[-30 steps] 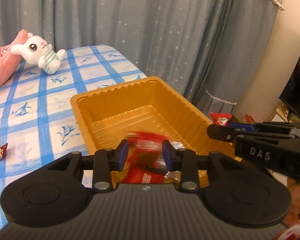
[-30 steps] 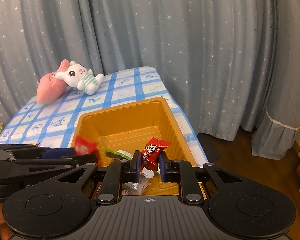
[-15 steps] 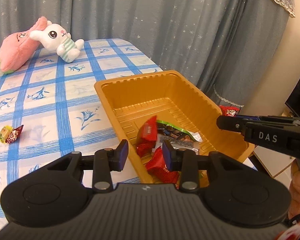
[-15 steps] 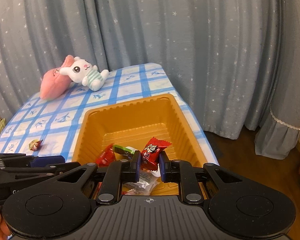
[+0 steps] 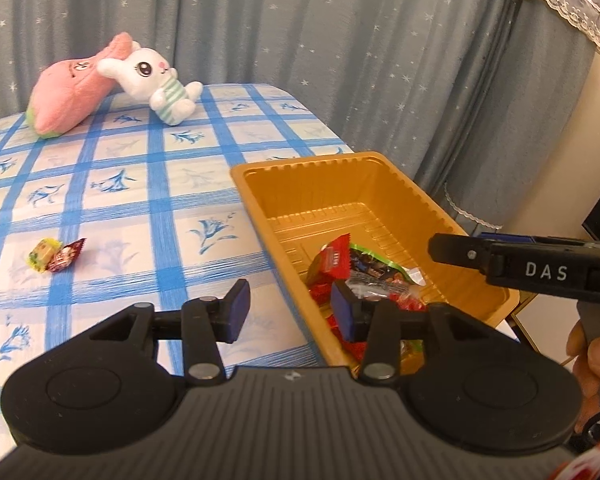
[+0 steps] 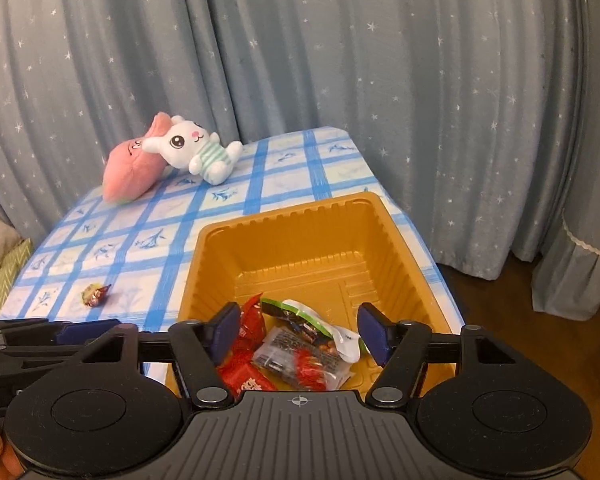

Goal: Organize snacks
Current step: 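Open the right tool over the tray and move both tools toward the remaining candies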

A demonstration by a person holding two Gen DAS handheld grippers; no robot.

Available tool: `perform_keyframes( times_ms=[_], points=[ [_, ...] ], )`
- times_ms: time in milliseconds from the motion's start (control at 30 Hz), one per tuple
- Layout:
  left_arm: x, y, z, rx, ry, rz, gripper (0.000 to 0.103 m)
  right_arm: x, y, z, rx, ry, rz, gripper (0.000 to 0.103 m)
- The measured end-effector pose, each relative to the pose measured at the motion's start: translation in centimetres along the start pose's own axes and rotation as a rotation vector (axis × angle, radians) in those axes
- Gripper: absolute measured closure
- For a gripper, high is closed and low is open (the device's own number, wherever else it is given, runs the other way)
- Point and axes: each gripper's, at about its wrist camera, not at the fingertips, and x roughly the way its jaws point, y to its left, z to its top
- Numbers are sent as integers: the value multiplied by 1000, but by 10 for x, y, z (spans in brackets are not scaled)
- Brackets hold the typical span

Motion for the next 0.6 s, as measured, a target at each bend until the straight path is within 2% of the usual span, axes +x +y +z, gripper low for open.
perform_keyframes(
  times_ms=[400,600],
  points=[
    [-50,13,-12,-23,-31,56,52,-38,17,-10,18,2,-5,38],
    [-80,20,-20,-34,-56,86,45,-61,32,-16,10,-13,7,38]
  ],
)
